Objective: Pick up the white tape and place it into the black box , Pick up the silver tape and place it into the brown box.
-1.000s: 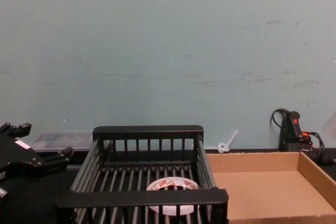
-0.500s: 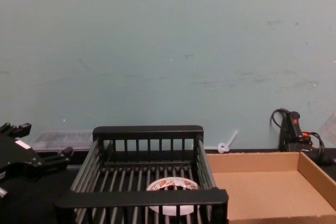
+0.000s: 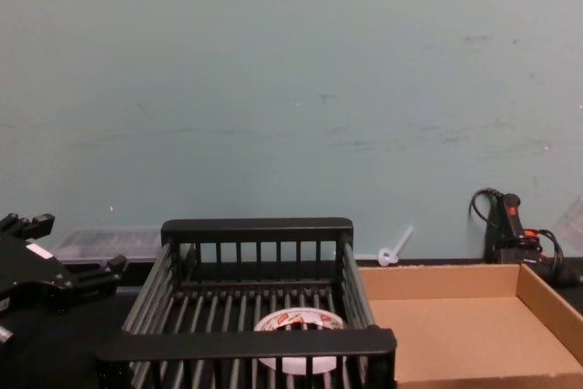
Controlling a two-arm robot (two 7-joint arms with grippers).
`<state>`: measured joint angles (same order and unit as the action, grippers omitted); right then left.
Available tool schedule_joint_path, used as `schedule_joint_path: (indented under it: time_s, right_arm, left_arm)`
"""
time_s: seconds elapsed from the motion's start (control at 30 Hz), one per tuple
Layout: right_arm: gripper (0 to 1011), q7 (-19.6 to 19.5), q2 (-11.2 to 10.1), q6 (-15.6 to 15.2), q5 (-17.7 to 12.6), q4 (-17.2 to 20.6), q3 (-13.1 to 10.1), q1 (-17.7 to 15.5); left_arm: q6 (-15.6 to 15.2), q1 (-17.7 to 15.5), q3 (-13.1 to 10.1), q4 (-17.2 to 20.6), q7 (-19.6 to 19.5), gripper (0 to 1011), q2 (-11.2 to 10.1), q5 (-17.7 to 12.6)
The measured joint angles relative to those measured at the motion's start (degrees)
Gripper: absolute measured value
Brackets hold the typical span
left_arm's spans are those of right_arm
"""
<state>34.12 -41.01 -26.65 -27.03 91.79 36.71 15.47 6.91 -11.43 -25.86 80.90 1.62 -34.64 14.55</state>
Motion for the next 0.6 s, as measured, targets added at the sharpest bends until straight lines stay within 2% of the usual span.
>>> schedule_joint_path:
  time_s: [0.33,0.47,0.5,0.57,0.6]
  right_arm:
    - [761,0.0,0.0,-0.1,0.0,0.0,0.0,-0.1]
    - [639,0.0,0.0,-0.2,0.0,0.0,0.0,-0.1]
    - [578,0.0,0.0,-0.2,0.0,0.0,0.0,-0.1]
    - [537,0.0,0.0,-0.2,0.0,0.1,-0.1,-0.1]
    - [478,0.0,0.0,-0.2,0.0,0.1,-0.1,-0.1]
  left_arm:
    - [0.0,0.0,0.0,0.0,0.0,1002,0.0,0.0]
    - [0.0,0.0,0.0,0.0,0.0,1001,0.0,0.0]
    - [0.0,0.0,0.0,0.0,0.0,1001,0.0,0.0]
    - [0.0,0.0,0.0,0.0,0.0,1002,0.0,0.0]
    - [0.0,0.0,0.0,0.0,0.0,1001,0.0,0.0]
